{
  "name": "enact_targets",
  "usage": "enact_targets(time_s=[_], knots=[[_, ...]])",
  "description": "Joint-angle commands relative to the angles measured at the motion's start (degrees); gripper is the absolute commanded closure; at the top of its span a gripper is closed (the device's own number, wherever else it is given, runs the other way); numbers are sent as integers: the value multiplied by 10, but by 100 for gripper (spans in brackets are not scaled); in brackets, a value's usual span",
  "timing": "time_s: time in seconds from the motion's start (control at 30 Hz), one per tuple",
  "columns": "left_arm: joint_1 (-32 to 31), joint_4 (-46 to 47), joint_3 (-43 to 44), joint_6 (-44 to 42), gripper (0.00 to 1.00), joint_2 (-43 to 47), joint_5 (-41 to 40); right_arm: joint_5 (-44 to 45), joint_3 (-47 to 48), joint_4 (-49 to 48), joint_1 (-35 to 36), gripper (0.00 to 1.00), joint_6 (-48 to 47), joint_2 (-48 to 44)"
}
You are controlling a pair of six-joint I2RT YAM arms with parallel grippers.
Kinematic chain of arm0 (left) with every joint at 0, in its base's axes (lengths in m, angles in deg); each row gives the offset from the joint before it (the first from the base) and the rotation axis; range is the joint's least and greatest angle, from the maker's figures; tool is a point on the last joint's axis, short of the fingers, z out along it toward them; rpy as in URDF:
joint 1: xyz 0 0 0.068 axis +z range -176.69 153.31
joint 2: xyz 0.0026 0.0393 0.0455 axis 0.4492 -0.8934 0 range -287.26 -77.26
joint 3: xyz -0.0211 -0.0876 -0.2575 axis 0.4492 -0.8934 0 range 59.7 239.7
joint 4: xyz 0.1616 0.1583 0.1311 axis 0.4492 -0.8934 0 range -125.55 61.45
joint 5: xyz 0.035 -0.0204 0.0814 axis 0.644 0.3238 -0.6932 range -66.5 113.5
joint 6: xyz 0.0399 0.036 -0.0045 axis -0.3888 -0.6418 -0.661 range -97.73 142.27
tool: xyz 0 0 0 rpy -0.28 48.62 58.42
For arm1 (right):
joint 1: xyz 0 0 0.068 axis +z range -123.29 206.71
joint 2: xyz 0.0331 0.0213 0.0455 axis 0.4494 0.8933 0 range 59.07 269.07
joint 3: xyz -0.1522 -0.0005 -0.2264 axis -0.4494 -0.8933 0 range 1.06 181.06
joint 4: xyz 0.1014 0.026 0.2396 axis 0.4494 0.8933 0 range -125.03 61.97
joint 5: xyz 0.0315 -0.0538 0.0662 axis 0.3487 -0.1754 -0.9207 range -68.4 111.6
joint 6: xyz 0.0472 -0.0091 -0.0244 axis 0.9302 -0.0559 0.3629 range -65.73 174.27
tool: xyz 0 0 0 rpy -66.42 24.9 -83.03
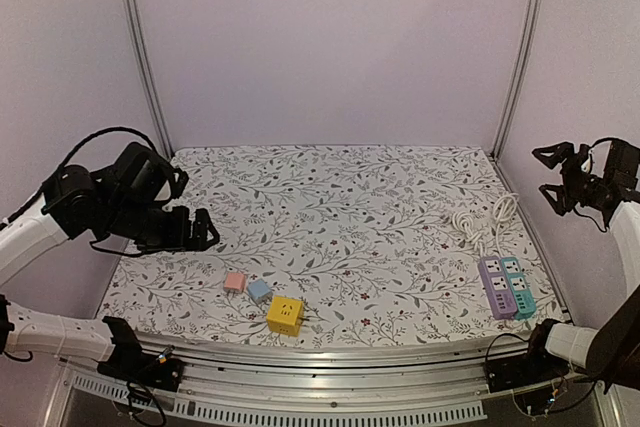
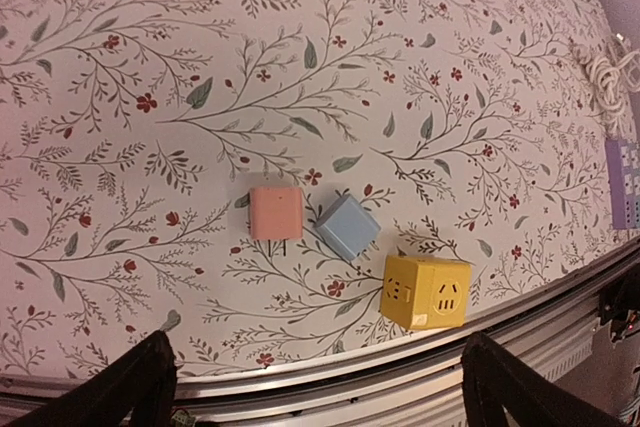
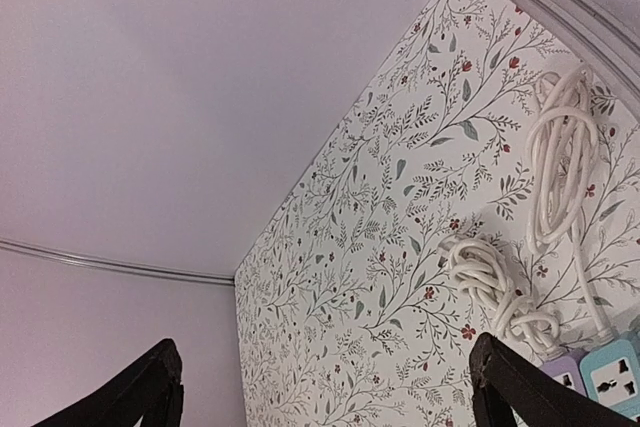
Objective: Insert the plug
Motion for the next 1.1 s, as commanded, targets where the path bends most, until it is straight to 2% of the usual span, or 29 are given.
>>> enact_targets(time_s=[0.0, 0.17, 0.57, 0.8, 1.07], knots=[[-36, -10, -23, 33, 1, -3, 18, 13, 3, 62, 3, 1, -16, 6], [-78, -11, -26, 75, 1, -19, 23, 26, 16, 119, 2, 1, -49, 37], [-217, -3, -19, 146, 3, -69, -28, 39, 12, 197, 2, 1, -90, 0], [-298, 49, -21, 126, 8, -129, -42, 31, 12, 232, 2, 1, -103, -23], [-320, 120, -26, 66, 9, -234, -23, 68, 34, 315, 2, 1, -142, -47]])
